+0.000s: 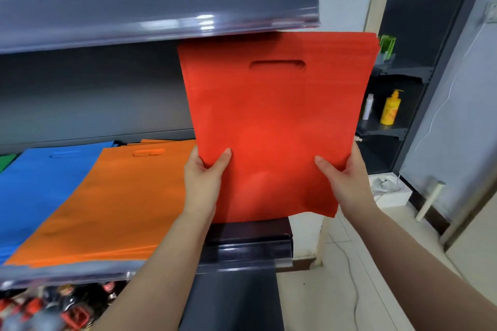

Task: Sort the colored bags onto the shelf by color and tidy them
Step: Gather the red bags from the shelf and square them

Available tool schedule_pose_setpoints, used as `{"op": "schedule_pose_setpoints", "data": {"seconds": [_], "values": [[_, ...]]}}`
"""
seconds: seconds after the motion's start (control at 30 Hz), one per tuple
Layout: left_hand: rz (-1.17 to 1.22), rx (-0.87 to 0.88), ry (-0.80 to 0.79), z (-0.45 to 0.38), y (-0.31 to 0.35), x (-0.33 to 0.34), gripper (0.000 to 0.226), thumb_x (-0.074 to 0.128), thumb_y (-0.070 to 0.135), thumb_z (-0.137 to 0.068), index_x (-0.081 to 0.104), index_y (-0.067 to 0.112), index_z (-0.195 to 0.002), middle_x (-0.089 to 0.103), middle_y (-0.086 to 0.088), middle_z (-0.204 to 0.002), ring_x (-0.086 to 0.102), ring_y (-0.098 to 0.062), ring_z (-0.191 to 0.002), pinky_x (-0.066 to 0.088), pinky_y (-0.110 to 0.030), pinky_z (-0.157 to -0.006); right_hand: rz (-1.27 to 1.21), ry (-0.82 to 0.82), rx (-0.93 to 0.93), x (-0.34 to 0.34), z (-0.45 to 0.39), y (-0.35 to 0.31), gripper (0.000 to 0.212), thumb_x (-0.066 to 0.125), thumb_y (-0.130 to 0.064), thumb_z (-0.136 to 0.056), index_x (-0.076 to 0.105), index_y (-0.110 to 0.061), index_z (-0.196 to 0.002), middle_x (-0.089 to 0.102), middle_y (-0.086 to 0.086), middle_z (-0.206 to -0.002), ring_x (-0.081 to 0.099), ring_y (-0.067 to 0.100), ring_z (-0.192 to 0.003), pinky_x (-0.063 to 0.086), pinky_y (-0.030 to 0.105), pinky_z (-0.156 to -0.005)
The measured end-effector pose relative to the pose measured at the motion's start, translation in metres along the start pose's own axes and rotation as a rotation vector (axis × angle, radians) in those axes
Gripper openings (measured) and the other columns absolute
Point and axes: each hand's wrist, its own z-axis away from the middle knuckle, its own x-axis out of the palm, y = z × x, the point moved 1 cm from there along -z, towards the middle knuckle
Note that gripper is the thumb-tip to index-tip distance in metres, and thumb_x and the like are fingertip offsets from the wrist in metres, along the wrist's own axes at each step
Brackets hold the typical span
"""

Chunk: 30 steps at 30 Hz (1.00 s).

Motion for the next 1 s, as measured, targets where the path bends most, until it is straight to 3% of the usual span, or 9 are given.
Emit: {"op": "schedule_pose_setpoints", "data": {"seconds": [0.1, 0.23, 0.33, 0.63, 0.87, 1.0], "values": [[0.021, 0.023, 0.006, -0.003, 0.01, 0.002, 0.027, 0.065, 0.0, -0.083, 0.062, 0.016, -0.104, 0.069, -0.004, -0.105, 0.065, -0.012, -0.094, 0.051, -0.025, -0.085, -0.097, 0.044, 0.007, -0.004, -0.002, -0.003, 0.04, 0.064, -0.005, -0.086, 0.05, -0.032, -0.113, 0.062, -0.013, -0.106, 0.062, -0.005, -0.09, 0.048, 0.014, -0.075], [0.045, 0.005, -0.01, 0.0, 0.008, -0.003, 0.036, 0.071, 0.003, -0.079, 0.061, 0.015, -0.11, 0.069, -0.006, -0.111, 0.065, -0.017, -0.101, 0.051, -0.027, -0.087, -0.158, -0.01, 0.063, -0.01, -0.002, 0.004, 0.038, 0.07, -0.008, -0.08, 0.058, -0.033, -0.105, 0.066, -0.009, -0.106, 0.065, 0.002, -0.092, 0.049, 0.021, -0.075], [0.044, 0.011, 0.007, 0.009, 0.002, -0.005, 0.036, 0.067, 0.001, -0.082, 0.059, 0.017, -0.113, 0.069, -0.001, -0.109, 0.065, -0.012, -0.1, 0.05, -0.021, -0.081, -0.15, -0.003, 0.068, -0.01, 0.002, 0.008, 0.038, 0.071, -0.006, -0.078, 0.06, -0.033, -0.103, 0.068, -0.009, -0.103, 0.065, 0.005, -0.093, 0.049, 0.024, -0.077], [-0.029, 0.051, 0.024, 0.017, -0.002, -0.007, 0.041, 0.068, 0.005, -0.082, 0.053, 0.025, -0.116, 0.065, 0.006, -0.113, 0.062, -0.006, -0.104, 0.048, -0.018, -0.086, -0.143, -0.013, 0.06, -0.01, 0.008, 0.005, 0.037, 0.073, -0.012, -0.077, 0.059, -0.035, -0.103, 0.068, -0.011, -0.103, 0.065, 0.006, -0.095, 0.05, 0.026, -0.079], [-0.139, 0.029, 0.007, 0.02, -0.009, -0.011, 0.037, 0.065, 0.005, -0.085, 0.054, 0.031, -0.108, 0.064, 0.009, -0.111, 0.061, -0.006, -0.103, 0.046, -0.026, -0.094, -0.107, -0.038, 0.097, -0.015, 0.007, 0.007, 0.033, 0.07, -0.016, -0.081, 0.058, -0.035, -0.105, 0.067, -0.009, -0.106, 0.063, 0.011, -0.1, 0.049, 0.032, -0.084], [-0.213, 0.028, 0.034, 0.019, -0.01, -0.013, 0.034, 0.066, 0.006, -0.085, 0.054, 0.032, -0.103, 0.064, 0.012, -0.106, 0.061, -0.002, -0.098, 0.045, -0.022, -0.088, -0.053, -0.049, 0.085, -0.011, 0.002, -0.002, 0.031, 0.067, -0.014, -0.084, 0.056, -0.038, -0.101, 0.065, -0.016, -0.1, 0.062, 0.002, -0.092, 0.048, 0.022, -0.075]]}}
